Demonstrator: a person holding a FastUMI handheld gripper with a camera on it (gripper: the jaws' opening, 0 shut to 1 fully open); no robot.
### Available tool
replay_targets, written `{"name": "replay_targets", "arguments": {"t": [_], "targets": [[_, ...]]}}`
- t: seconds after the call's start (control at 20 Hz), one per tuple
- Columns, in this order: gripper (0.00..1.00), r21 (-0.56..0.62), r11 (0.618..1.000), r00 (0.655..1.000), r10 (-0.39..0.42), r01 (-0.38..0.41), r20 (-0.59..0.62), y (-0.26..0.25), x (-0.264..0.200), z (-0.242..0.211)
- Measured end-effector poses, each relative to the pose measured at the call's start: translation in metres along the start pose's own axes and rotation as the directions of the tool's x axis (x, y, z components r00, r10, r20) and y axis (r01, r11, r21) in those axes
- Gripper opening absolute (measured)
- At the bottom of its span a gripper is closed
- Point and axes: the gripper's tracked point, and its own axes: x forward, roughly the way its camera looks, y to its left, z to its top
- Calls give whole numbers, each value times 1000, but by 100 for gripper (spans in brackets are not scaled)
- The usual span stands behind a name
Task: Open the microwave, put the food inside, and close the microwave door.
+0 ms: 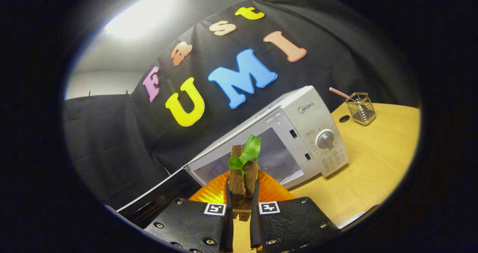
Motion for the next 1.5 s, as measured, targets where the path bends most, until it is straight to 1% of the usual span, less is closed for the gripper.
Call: {"name": "replay_targets", "arguments": {"t": [0.1, 0.2, 0.55, 0.75, 0.85, 0.95, 1.1, 1.25, 1.5], "targets": [[18, 111, 993, 1000, -27, 28, -14, -2, 17, -11], [18, 183, 982, 999, -43, 46, -21, -3, 35, -20], [18, 296, 951, 995, -99, 92, 8, -10, 94, -37], [18, 397, 910, 990, -140, 121, 19, -21, 122, -43], [18, 429, 892, 985, -169, 142, 24, -26, 135, -45], [18, 450, 879, 979, -199, 160, 42, -31, 147, -45], [18, 460, 869, 970, -235, 180, 64, -38, 164, -47], [18, 471, 858, 963, -264, 206, 59, -45, 178, -56], [18, 443, 858, 939, -331, 261, 88, -61, 192, -60]]}}
